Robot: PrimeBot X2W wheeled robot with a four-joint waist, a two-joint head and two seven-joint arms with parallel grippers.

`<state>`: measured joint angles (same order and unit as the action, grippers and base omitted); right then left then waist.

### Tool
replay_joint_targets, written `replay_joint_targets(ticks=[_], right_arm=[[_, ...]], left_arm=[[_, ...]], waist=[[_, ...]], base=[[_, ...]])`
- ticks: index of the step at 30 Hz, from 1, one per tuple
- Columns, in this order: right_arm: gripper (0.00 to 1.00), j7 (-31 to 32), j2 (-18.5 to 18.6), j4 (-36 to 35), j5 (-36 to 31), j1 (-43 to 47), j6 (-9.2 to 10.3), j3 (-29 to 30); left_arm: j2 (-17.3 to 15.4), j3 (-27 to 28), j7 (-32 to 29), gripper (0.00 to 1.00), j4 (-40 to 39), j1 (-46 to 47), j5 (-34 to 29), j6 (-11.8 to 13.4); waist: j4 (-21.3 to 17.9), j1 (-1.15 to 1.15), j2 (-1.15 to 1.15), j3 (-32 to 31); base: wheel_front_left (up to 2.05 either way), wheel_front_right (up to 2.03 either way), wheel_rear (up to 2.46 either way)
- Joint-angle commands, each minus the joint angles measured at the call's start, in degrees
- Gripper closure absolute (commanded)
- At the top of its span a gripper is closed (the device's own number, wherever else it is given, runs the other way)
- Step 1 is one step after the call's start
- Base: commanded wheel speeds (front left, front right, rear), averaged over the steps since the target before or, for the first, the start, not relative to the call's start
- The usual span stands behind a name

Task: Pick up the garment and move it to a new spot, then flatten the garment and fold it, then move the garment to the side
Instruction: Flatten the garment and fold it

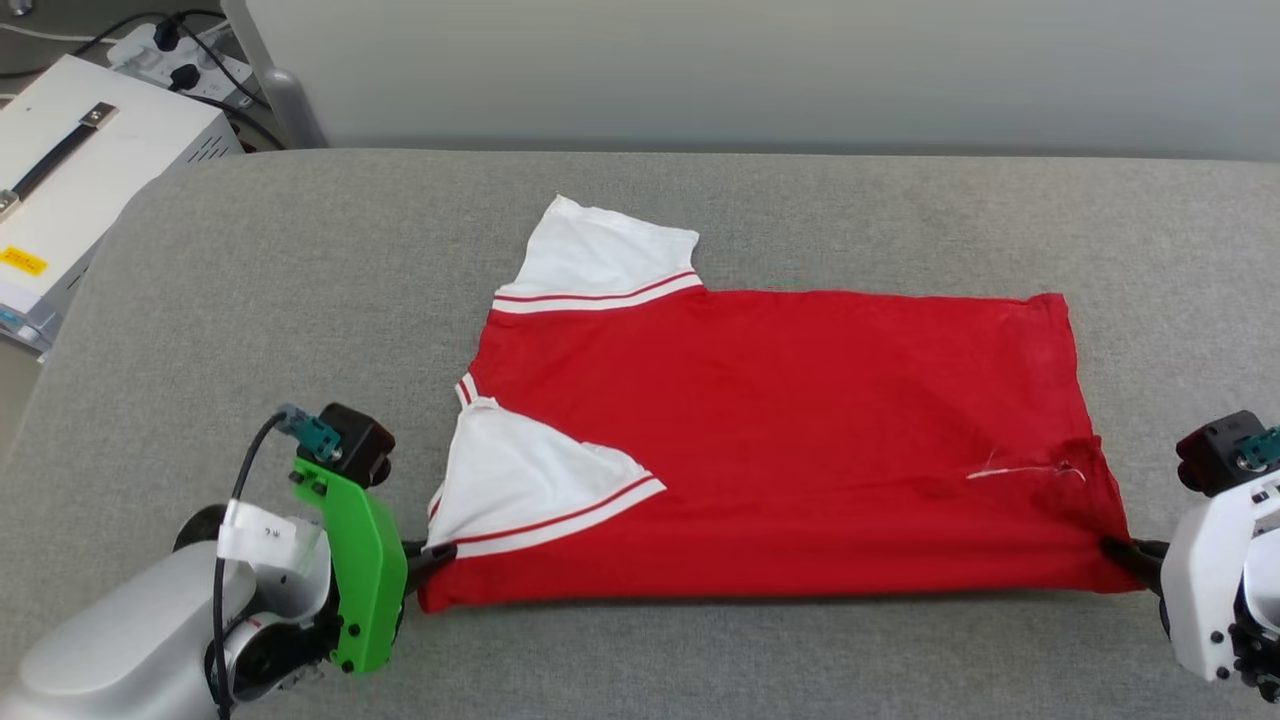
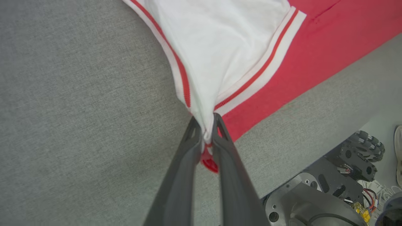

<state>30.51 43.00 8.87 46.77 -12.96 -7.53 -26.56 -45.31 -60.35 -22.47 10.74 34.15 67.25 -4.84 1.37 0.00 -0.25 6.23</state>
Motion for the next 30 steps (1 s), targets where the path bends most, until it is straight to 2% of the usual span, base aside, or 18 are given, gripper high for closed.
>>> replay_joint_targets(ticks=[1,8,15,20,21,22,23,24,30], right_arm=[[1.00,0.23,0.77,-0.66,0.17,1.53,0.04,0.69],[1.00,1.84,0.40,-2.76,-0.23,6.90,0.04,3.68],[1.00,3.28,-1.96,-0.95,-0.85,8.35,0.04,4.75],[1.00,2.04,-3.53,0.76,-1.48,8.43,0.04,4.18],[1.00,1.58,-3.76,0.95,-1.37,8.42,0.04,4.23],[1.00,0.96,-3.92,1.21,-1.39,8.45,0.04,4.28],[0.59,0.35,-3.99,1.37,-1.51,8.45,0.04,4.36],[0.00,-0.60,-4.05,1.48,-1.70,8.43,0.04,4.59],[0.00,-9.00,-4.16,0.22,-4.67,8.45,0.04,7.55]], left_arm=[[-0.98,0.03,0.25,1.00,-0.87,-1.37,0.61,0.74],[-2.76,-1.10,0.70,1.00,-5.27,-5.08,0.63,3.00],[-0.98,-2.17,0.53,1.00,-3.19,-5.86,0.39,3.54],[0.13,-2.52,1.13,1.00,-0.26,-5.56,-0.37,3.21],[0.32,-2.38,1.48,0.91,0.14,-5.54,-0.37,3.26],[0.50,-2.28,1.83,0.15,0.60,-5.42,-0.53,3.29],[0.54,-2.22,2.20,0.00,0.89,-5.22,-0.90,3.35],[0.52,-2.15,2.59,0.00,1.13,-4.97,-1.34,3.41],[-0.48,-0.66,4.80,0.00,0.62,-2.56,-3.34,4.03]], waist=[[-0.08,0.00,0.25,-0.40],[-0.38,0.00,0.25,0.37],[-0.58,0.00,0.25,2.15],[-0.53,0.00,0.25,2.71],[-0.50,0.00,0.25,2.65],[-0.40,0.00,0.25,2.41],[-0.32,0.00,0.25,2.15],[-0.23,0.00,0.25,1.89],[0.31,0.00,0.25,-0.21]], base=[[0.00,0.00,0.00],[0.00,0.00,0.00],[0.00,0.00,0.00],[0.00,0.00,0.00],[0.00,0.00,0.00],[0.00,0.00,0.00],[0.00,0.00,0.00],[0.00,0.00,0.00],[0.00,0.00,0.00]])
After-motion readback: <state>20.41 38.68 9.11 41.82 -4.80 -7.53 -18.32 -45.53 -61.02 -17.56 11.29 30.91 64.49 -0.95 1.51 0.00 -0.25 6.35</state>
